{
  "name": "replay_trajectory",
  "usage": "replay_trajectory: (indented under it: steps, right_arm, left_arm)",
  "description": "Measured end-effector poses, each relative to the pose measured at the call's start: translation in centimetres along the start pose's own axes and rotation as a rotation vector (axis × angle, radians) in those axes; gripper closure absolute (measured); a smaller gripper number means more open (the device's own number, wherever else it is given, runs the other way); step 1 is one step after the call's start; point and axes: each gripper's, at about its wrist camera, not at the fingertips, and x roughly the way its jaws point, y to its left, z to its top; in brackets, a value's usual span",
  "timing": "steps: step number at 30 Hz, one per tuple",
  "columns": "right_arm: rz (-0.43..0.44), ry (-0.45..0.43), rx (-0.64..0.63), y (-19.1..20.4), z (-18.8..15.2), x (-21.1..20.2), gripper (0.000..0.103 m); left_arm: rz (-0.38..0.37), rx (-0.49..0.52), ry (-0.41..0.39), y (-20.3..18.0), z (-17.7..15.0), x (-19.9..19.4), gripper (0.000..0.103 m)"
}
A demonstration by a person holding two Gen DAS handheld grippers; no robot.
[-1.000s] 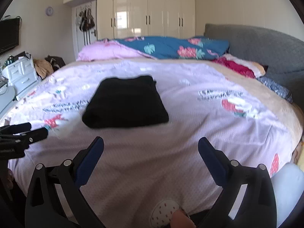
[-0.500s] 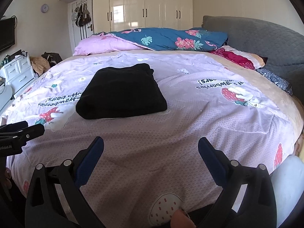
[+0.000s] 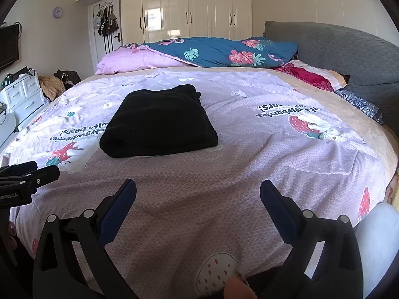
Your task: Fold small clothes
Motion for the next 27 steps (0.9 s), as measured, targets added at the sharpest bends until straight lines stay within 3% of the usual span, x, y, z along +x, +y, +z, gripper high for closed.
replay_trajectory:
  steps: [27]
  right_arm:
    - [-0.001, -0.002, 0.002, 0.00, 0.00, -0.11, 0.004]
  left_arm:
    - [0.012, 0.000, -0.002, 0.08, 0.04, -0.19, 0.009]
